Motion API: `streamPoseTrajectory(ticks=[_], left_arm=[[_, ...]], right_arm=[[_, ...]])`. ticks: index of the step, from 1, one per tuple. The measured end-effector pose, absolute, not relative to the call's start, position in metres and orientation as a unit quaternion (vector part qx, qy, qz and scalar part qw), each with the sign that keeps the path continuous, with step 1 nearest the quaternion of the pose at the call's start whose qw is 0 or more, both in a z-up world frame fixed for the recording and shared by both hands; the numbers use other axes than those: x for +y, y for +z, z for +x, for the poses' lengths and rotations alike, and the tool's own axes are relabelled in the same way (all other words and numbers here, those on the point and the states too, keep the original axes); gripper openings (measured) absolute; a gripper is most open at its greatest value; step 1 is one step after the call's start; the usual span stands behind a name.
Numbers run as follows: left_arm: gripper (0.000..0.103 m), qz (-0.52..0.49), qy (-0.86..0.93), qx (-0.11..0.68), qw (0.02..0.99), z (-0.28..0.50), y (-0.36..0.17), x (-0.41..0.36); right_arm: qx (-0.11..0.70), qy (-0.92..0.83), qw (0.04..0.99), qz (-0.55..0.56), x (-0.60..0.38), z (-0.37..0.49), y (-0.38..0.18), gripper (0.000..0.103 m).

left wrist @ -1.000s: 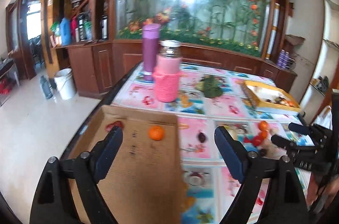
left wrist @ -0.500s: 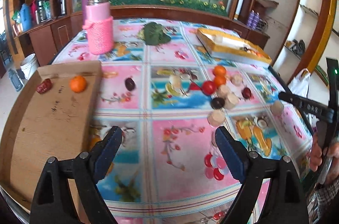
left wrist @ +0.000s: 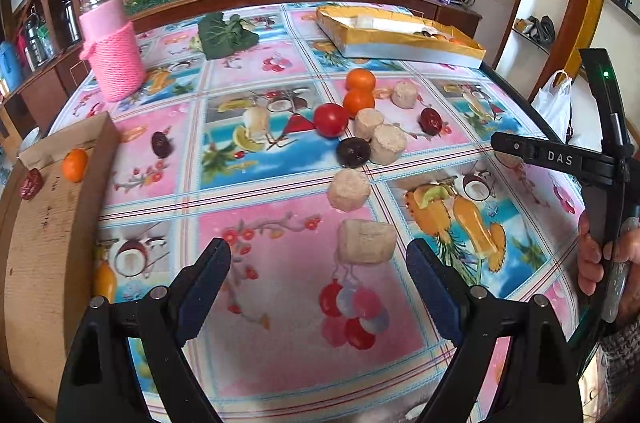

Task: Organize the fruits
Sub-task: 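Move both tools back over the beige round cakes on the tablecloth, then close left tool on a beige cake while right tool grasps another beige cake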

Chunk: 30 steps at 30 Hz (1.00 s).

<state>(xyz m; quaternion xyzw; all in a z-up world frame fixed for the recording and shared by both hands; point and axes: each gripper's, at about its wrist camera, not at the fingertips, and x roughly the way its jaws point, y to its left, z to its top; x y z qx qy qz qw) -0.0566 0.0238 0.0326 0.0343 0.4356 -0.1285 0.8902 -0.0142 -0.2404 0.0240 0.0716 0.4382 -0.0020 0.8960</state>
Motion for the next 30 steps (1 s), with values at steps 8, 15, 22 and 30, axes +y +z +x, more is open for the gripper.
streamPoseTrajectory(ticks=[8, 15, 22, 30], left_arm=[[0.083, 0.037, -0.139, 0.455, 0.879, -0.045, 0.019, 0.008], [0.064, 0.058, -0.14, 0.462, 0.874, -0.045, 0.01, -0.003], [0.029, 0.03, -0.131, 0.457, 0.879, -0.042, 0.013, 0.011], [0.029, 0.002, -0.126, 0.445, 0.886, -0.054, 0.024, 0.03]], right_arm=[[0.44, 0.009, 0.896, 0.067, -0.241, -0.018, 0.02, 0.078], [0.444, 0.004, 0.893, 0.07, -0.243, -0.015, 0.017, 0.06], [0.441, 0.006, 0.896, 0.054, -0.238, -0.016, 0.017, 0.034], [0.428, 0.01, 0.902, 0.051, -0.236, -0.032, 0.033, 0.034]])
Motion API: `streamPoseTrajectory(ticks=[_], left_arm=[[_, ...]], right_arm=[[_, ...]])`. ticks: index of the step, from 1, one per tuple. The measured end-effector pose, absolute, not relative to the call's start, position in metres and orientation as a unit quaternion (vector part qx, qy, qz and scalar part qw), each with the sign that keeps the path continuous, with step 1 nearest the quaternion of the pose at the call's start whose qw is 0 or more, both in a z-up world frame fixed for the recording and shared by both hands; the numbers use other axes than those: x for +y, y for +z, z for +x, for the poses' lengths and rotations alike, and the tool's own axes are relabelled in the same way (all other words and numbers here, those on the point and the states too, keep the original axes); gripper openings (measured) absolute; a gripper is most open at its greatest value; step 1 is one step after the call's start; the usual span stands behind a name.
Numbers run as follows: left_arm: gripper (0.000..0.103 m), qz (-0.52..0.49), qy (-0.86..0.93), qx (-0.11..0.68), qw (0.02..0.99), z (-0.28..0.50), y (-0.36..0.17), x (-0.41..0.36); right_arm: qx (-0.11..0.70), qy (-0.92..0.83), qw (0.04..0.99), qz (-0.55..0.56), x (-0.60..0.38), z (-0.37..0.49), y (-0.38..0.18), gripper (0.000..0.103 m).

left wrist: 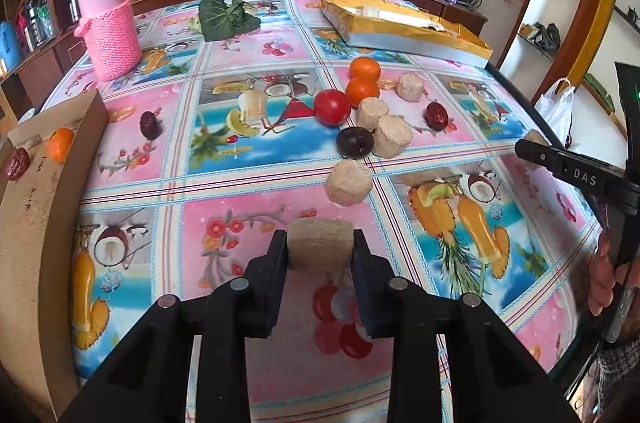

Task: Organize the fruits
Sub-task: 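Close left tool on a beige cake while right tool grasps another beige cake, then carry both held beige cakes over the cardboard tray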

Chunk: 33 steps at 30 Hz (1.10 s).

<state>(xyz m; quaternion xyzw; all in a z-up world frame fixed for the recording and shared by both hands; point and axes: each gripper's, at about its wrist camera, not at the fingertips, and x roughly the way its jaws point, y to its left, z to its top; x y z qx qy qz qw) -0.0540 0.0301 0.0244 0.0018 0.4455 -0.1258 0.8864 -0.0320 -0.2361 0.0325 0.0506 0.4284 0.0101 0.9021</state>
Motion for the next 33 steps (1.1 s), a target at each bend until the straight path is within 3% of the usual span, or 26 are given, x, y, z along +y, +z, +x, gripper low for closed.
streamPoseTrajectory(ticks=[9, 16, 24, 33], left_arm=[[0.03, -0.056, -0.12, 0.424, 0.896, -0.076, 0.05, 0.076], [0.03, -0.094, -0.068, 0.398, 0.91, -0.092, 0.079, 0.157], [0.03, -0.061, 0.054, 0.403, 0.912, -0.068, 0.103, 0.269], [0.03, -0.098, 0.1, 0.46, 0.877, -0.008, 0.067, 0.336]], right_arm=[[0.417, 0.03, 0.908, 0.036, -0.211, -0.054, 0.059, 0.034], [0.402, 0.08, 0.912, -0.001, -0.154, -0.066, 0.087, 0.035], [0.391, 0.2, 0.898, -0.028, -0.034, -0.055, 0.11, 0.035], [0.399, 0.312, 0.86, -0.066, 0.126, -0.021, 0.098, 0.035]])
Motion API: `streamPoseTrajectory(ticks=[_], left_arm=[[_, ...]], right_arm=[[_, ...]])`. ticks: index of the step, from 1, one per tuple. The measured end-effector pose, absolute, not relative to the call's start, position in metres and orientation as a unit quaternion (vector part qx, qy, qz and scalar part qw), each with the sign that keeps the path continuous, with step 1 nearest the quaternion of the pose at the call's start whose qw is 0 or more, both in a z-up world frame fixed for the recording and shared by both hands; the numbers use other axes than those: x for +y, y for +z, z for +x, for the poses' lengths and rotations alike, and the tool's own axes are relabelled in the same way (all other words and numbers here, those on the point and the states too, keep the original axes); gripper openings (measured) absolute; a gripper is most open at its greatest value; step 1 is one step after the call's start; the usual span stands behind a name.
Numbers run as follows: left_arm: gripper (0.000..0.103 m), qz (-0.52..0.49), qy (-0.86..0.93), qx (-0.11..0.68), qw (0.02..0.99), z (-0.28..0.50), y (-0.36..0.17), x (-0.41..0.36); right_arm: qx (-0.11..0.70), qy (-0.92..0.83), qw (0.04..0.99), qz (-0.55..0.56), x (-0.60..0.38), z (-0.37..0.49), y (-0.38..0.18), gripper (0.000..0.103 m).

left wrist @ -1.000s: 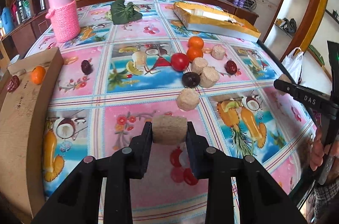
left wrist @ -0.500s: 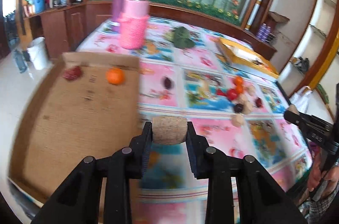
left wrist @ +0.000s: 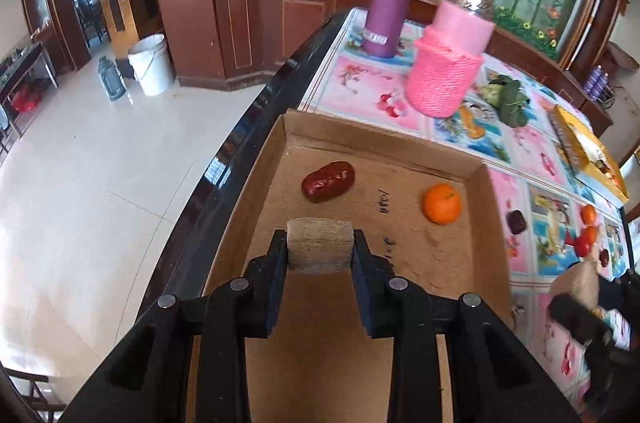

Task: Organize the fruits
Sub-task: 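Carry both held beige cakes over the cardboard tray, then open both tools to drop the beige cakes into the tray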

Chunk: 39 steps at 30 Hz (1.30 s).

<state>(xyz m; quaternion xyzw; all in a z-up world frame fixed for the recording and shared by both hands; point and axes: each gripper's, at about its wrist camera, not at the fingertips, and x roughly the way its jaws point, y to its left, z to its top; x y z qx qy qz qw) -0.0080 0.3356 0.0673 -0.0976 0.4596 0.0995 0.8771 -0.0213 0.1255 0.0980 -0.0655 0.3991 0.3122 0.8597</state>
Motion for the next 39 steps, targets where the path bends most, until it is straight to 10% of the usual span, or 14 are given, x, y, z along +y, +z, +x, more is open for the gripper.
streamPoseTrajectory(ticks=[17, 22, 39], left_arm=[[0.03, -0.176, 0.09, 0.485, 0.852, 0.021, 0.027, 0.363], [0.043, -0.174, 0.098, 0.466, 0.862, 0.012, 0.038, 0.36], [0.068, -0.225, 0.093, 0.368, 0.897, -0.093, 0.094, 0.308]], right_arm=[[0.447, 0.3, 0.835, -0.116, 0.217, 0.039, 0.031, 0.037], [0.428, 0.301, 0.844, -0.115, 0.214, 0.035, 0.04, 0.056], [0.406, 0.293, 0.865, -0.019, 0.107, -0.016, 0.079, 0.063]])
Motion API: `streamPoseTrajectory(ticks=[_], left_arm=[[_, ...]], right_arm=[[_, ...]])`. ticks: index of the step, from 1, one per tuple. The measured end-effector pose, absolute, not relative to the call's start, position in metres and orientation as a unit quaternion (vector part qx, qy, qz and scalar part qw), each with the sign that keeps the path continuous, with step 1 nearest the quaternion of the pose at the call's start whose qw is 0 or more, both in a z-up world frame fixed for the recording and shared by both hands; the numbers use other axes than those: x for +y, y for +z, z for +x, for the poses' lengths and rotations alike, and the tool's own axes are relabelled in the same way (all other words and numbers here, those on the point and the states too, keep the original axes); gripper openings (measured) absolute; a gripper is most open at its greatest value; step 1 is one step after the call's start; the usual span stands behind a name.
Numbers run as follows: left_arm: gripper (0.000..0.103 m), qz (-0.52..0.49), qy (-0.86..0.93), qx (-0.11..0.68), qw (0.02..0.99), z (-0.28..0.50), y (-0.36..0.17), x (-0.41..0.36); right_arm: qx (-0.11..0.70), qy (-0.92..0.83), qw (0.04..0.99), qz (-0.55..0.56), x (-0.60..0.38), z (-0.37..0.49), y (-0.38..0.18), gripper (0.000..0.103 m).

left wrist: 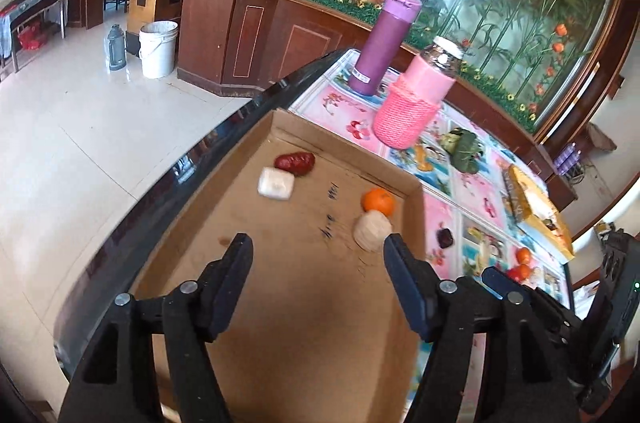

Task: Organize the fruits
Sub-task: 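Open both tools to drop the beige cakes into the tray, then move both tools back toward the remaining fruit on the tablecloth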

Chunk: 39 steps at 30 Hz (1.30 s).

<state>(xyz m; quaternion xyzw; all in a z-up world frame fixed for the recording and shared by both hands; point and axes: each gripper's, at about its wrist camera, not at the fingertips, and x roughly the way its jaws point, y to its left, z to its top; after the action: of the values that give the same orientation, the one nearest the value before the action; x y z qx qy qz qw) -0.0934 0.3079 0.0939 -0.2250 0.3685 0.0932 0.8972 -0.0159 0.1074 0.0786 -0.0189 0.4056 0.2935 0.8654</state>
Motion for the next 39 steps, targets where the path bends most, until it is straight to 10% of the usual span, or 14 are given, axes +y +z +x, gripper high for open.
streamPoseTrajectory(ticks=[25, 39], left_arm=[[0.073, -0.173, 0.035, 0.408, 0.896, -0.102, 0.091, 0.198], [0.072, -0.091, -0.061, 0.463, 0.88, -0.06, 0.054, 0.104]], right_arm=[[0.383, 0.029, 0.917, 0.109, -0.222, -0.07, 0.086, 0.071], [0.43, 0.058, 0.895, 0.105, -0.195, 0.014, 0.049, 0.071]])
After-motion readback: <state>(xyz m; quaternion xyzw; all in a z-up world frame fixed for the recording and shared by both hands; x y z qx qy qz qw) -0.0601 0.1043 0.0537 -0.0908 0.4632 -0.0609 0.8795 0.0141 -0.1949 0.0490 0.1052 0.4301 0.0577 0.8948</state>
